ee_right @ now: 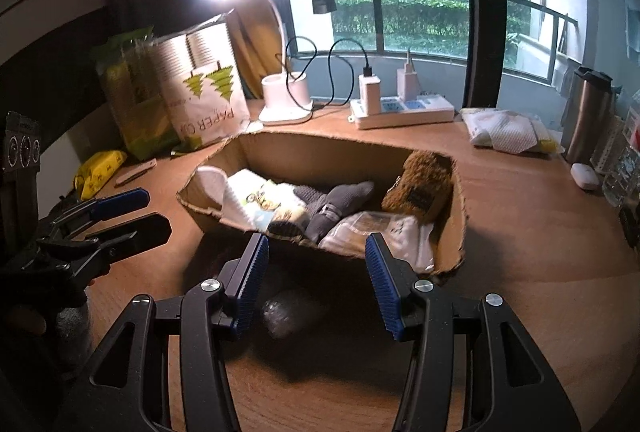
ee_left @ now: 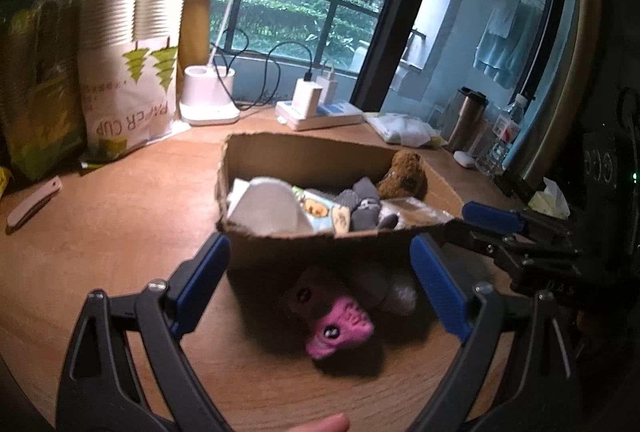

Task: Organize soft objects
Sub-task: 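Open both tools and withdraw them toward the pink plush and bubble wrap, then grasp the pink plush with the left tool while the right tool grasps the bubble-wrap bundle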

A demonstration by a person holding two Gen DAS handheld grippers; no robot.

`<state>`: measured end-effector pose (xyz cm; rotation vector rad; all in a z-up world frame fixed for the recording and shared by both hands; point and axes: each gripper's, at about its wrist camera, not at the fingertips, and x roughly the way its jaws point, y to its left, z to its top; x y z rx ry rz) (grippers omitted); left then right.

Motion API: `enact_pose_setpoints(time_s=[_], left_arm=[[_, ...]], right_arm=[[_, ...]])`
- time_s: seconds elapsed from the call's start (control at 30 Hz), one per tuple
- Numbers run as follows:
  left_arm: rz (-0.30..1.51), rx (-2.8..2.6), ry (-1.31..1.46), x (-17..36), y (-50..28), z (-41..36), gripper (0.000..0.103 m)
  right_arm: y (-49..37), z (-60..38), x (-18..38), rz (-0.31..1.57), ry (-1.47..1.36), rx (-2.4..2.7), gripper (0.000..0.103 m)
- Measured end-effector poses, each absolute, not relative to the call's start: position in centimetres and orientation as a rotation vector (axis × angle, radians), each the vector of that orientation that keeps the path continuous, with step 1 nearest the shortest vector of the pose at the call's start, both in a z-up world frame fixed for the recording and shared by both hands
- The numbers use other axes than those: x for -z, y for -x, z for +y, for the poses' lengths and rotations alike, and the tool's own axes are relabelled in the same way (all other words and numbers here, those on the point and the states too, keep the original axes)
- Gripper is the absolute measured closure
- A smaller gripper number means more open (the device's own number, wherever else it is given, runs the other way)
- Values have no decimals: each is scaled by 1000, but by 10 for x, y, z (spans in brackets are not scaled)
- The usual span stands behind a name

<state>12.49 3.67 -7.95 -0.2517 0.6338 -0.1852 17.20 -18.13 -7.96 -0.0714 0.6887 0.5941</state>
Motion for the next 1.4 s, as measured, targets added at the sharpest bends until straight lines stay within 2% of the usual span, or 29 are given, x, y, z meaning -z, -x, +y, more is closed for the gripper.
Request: enact_pose_setpoints(time_s=[0.9, 1.03, 1.2, 1.4], left_arm=[[730, 128, 282, 127, -124, 56, 10], [744, 141, 262, 127, -128, 46, 10], [761, 158, 231, 128, -132, 29, 10], [804, 158, 183, 133, -140, 7, 10]], right_arm=[[-181, -140, 145, 857, 142, -625, 42], [-183, -143, 149, 868, 148, -630, 43], [-182, -155, 153, 871, 122, -638, 49], [-179, -177, 153, 866, 89, -632, 50]])
